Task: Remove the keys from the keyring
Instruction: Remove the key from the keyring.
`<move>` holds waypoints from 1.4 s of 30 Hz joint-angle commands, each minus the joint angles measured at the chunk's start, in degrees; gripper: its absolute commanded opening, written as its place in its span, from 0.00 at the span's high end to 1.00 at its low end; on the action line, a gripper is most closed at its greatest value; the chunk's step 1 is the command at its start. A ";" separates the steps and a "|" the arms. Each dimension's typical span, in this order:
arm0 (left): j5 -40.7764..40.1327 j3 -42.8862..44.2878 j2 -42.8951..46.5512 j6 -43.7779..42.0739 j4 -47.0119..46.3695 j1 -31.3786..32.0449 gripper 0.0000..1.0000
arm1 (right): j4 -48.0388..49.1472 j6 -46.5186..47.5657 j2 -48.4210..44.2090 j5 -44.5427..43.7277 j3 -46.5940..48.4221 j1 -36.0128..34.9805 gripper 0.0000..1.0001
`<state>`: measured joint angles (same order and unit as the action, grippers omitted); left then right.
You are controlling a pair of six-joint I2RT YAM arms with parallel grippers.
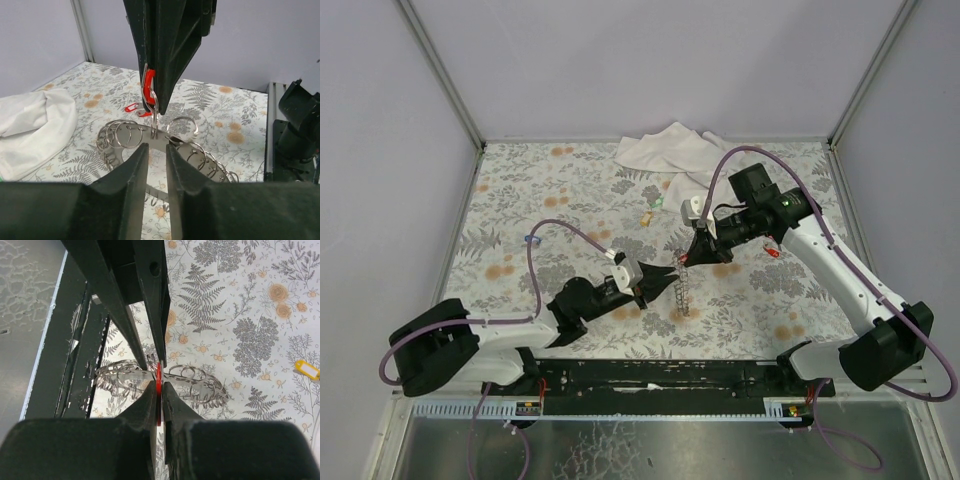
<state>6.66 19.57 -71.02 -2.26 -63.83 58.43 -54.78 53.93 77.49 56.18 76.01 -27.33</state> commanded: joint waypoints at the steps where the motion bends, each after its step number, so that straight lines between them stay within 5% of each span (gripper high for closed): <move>1: -1.20 -0.34 0.32 -0.86 -3.93 -0.36 0.76 | 2.01 -1.07 -2.00 0.06 2.44 0.47 1.00; 5: -0.39 -2.46 5.47 -1.87 0.18 -0.43 0.68 | 2.21 -1.11 -2.20 -0.63 2.28 0.48 1.00; 13: 1.34 -1.24 17.54 -7.77 13.05 -1.09 0.67 | 2.23 -1.09 -2.00 -0.42 2.13 0.45 1.00; 26: 3.12 13.44 12.77 -6.53 34.33 -1.24 0.65 | 2.23 -0.96 -1.65 -0.15 1.98 0.46 1.00; 42: 0.24 17.61 9.25 -1.52 38.07 -1.19 0.70 | 2.13 -1.11 -1.47 0.07 2.07 0.49 1.00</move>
<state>8.49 35.03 -61.39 -5.58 -25.67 57.36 -53.52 53.36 77.41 54.54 76.01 -27.20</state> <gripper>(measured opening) 0.316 0.091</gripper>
